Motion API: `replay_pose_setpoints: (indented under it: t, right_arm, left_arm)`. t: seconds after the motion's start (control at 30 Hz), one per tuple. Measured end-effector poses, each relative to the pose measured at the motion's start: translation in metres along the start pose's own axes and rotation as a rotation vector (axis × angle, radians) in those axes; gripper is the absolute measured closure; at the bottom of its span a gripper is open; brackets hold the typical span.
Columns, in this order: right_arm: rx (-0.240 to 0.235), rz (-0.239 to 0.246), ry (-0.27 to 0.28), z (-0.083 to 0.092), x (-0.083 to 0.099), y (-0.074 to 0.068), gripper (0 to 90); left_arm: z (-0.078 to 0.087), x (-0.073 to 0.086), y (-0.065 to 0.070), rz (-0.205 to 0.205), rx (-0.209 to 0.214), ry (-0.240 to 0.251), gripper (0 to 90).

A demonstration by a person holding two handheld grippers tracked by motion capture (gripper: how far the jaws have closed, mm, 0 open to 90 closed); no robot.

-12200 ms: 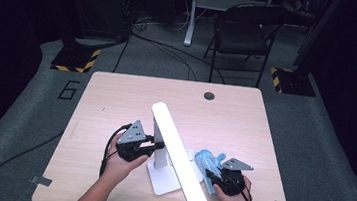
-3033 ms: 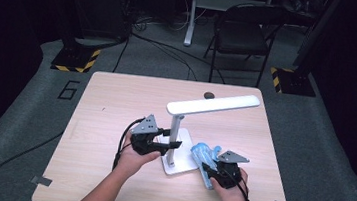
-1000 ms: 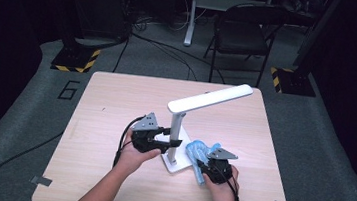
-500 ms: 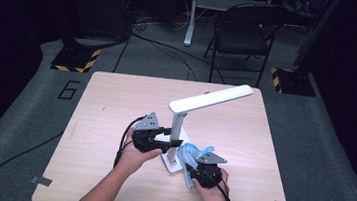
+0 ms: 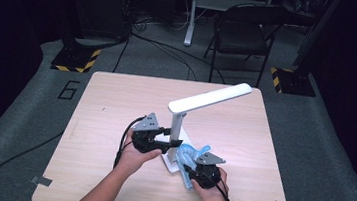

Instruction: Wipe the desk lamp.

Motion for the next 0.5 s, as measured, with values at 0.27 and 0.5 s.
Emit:
replay_pose_setpoints:
  t: [0.27,0.5]
  right_arm:
    - [0.096,-0.036,0.012,0.008,0.0,0.039,68.8]
    - [0.139,-0.075,0.037,0.025,-0.001,0.06,67.1]
  left_arm:
    - [0.0,0.0,0.001,0.0,0.01,0.0,51.1]
    - [-0.001,0.0,0.004,-0.006,0.023,-0.002,51.0]
Point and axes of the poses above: each handheld gripper's, and its own axes: z roughly backward along the jaws, x roughly out of its underside, y roughly to its right, the point moved 8 cm from there along -z, roughly forward along the jaws, and after that the axes turned 14 degrees about y, right-handed, at the moved point
